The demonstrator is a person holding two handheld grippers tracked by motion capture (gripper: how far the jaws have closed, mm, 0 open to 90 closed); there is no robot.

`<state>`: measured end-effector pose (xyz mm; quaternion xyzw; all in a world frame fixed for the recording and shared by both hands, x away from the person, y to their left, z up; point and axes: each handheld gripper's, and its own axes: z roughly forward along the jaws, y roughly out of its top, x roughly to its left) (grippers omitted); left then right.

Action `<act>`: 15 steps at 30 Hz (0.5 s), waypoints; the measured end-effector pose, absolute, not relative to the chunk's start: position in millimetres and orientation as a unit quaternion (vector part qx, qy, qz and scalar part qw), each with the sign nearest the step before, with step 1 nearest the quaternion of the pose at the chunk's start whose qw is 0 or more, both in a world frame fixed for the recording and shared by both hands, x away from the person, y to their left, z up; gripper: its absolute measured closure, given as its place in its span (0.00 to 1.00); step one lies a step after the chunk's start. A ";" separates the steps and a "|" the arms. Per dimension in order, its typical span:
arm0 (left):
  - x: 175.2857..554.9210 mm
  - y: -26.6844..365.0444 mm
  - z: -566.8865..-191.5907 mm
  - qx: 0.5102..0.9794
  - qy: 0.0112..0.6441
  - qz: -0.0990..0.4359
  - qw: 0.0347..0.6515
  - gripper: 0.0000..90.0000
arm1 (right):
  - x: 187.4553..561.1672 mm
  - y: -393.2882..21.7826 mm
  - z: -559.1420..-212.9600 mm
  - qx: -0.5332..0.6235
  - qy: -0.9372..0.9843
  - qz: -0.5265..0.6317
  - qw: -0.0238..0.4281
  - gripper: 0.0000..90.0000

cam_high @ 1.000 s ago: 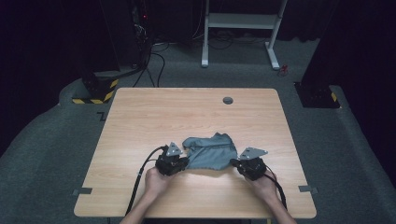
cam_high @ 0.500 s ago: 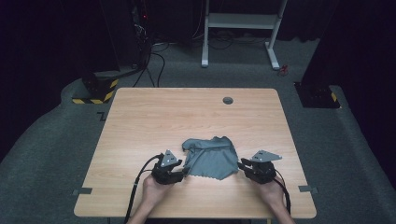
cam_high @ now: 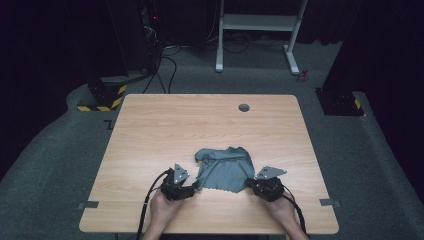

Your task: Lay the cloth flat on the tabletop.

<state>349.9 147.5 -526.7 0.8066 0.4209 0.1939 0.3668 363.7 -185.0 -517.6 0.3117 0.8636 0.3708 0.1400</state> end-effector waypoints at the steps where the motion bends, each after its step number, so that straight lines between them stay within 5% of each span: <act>1: 350.4 148.5 -526.5 0.807 0.422 0.192 0.367 0.38 | 363.4 -184.2 -516.9 0.310 0.863 0.372 0.143 0.99; 15: 348.4 146.1 -526.8 0.808 0.417 0.194 0.367 0.37 | 406.5 -150.0 -490.0 0.317 0.874 0.339 0.141 0.99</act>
